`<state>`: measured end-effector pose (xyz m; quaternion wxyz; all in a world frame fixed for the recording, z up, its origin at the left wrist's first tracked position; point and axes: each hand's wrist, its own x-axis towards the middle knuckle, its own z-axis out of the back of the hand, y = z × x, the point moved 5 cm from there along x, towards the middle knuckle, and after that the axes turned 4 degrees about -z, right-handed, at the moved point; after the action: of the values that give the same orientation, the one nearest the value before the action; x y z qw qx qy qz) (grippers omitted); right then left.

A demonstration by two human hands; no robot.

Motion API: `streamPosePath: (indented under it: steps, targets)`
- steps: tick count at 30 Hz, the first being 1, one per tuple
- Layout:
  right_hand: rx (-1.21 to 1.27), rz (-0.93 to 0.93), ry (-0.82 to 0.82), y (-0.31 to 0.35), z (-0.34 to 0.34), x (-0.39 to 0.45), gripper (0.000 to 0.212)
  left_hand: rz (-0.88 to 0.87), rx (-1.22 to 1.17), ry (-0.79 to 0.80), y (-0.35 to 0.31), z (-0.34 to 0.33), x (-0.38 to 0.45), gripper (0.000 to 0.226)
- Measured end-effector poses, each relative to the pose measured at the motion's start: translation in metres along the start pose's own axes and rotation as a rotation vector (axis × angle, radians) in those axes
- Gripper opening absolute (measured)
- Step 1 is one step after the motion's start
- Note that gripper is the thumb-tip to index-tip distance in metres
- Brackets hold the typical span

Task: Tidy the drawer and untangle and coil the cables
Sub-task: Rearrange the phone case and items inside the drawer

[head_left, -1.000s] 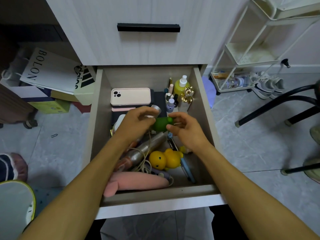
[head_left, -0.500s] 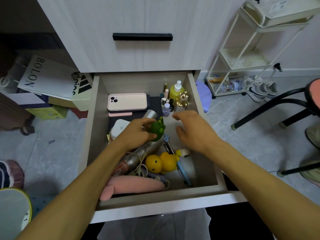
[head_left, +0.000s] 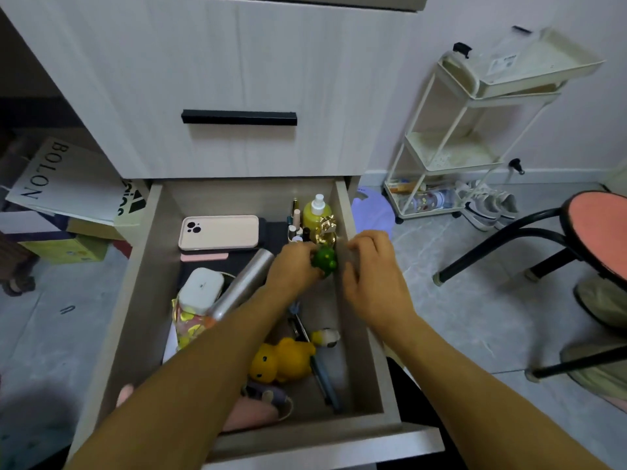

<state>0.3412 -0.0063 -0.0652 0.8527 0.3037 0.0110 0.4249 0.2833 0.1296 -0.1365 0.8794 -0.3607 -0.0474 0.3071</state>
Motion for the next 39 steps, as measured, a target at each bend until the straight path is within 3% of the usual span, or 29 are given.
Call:
streamPosePath:
  steps: [3, 9, 15, 22, 26, 32, 36, 39]
  targets:
    - [0.024, -0.061, -0.002, -0.003, -0.001, -0.001, 0.022, -0.020, 0.026, -0.028, 0.002, -0.017, 0.004, 0.042]
    - [0.021, -0.054, -0.006, -0.004, -0.003, 0.000, 0.021, 0.029, 0.024, -0.100, 0.008, -0.028, 0.004, 0.035]
    - [0.026, -0.053, -0.019, -0.006, -0.005, 0.001, 0.019, 0.101, -0.014, -0.099, 0.018, -0.036, 0.006, 0.031]
    - [0.057, -0.028, -0.041, -0.010, -0.005, 0.002, 0.017, 0.043, 0.032, -0.042, 0.014, -0.035, 0.007, 0.029]
    - [0.067, -0.019, -0.056, -0.011, -0.006, 0.001, 0.016, 0.031, 0.084, -0.038, 0.011, -0.026, -0.004, 0.016]
    - [0.100, 0.002, -0.080, -0.013, -0.006, 0.001, 0.013, -0.066, 0.224, 0.282, -0.001, -0.027, -0.043, 0.012]
    - [0.118, 0.010, -0.099, -0.014, -0.008, -0.002, 0.010, -0.067, 0.280, 0.497, 0.005, -0.039, -0.059, 0.042]
    - [0.132, 0.006, -0.113, -0.016, -0.009, -0.002, 0.008, -0.074, 0.424, 0.523, 0.012, -0.046, -0.062, 0.062]
